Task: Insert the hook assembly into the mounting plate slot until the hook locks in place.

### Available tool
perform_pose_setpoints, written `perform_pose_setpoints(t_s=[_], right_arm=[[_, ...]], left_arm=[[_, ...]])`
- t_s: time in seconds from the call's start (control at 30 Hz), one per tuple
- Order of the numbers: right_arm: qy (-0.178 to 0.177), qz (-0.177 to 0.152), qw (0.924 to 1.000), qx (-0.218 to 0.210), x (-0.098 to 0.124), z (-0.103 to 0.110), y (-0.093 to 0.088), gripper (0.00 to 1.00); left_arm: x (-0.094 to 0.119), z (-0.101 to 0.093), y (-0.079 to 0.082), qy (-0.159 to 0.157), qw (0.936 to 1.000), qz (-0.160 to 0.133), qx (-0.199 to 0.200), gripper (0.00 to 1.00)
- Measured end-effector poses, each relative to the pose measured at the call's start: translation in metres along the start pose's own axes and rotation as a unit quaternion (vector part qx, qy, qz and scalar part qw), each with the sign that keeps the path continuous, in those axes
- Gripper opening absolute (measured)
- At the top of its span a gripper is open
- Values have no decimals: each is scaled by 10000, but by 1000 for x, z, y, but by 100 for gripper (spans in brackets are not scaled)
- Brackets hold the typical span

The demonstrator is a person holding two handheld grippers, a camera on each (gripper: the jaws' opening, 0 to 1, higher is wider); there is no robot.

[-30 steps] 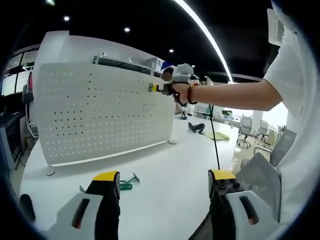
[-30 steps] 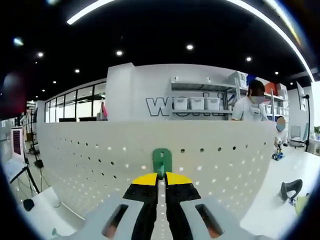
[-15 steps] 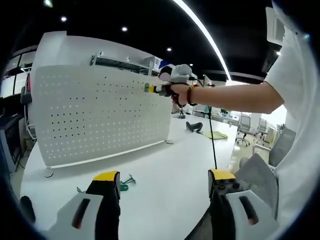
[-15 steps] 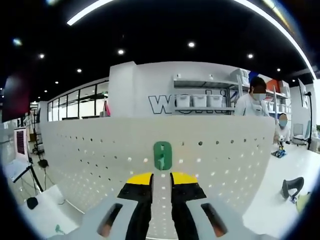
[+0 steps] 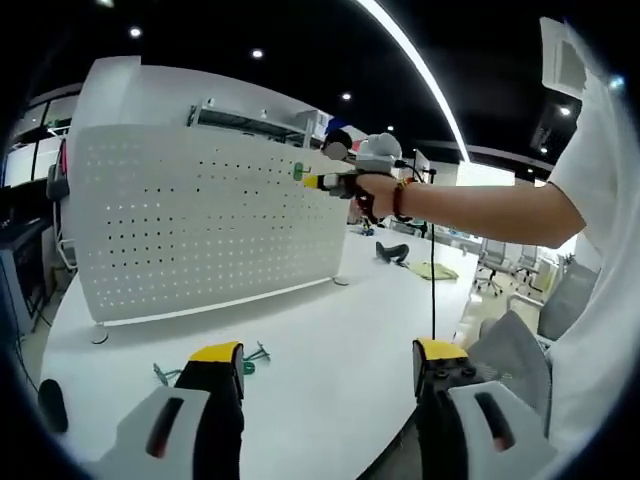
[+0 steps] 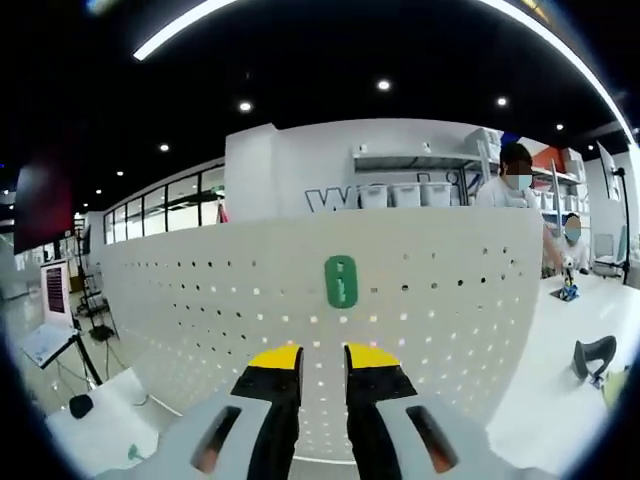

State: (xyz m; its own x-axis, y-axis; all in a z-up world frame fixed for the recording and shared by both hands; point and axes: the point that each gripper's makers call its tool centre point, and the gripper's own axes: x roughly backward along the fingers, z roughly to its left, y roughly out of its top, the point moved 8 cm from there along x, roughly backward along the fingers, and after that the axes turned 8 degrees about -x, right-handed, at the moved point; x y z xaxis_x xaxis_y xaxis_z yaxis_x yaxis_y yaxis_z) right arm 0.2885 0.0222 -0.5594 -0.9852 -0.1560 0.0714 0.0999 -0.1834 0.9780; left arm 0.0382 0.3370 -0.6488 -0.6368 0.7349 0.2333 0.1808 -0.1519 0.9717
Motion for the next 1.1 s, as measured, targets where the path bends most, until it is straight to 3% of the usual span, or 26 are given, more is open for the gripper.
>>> perform_pose_setpoints(t_s=[0.5, 1.1], right_arm=[[293, 106, 9993, -188, 32, 10, -20, 16], [886, 416, 9945, -378, 56, 22, -51, 16]], left_arm=[[-5, -14, 0, 1, 9999, 127, 96, 69], [-21, -14, 7, 305, 9990, 283, 171, 68]])
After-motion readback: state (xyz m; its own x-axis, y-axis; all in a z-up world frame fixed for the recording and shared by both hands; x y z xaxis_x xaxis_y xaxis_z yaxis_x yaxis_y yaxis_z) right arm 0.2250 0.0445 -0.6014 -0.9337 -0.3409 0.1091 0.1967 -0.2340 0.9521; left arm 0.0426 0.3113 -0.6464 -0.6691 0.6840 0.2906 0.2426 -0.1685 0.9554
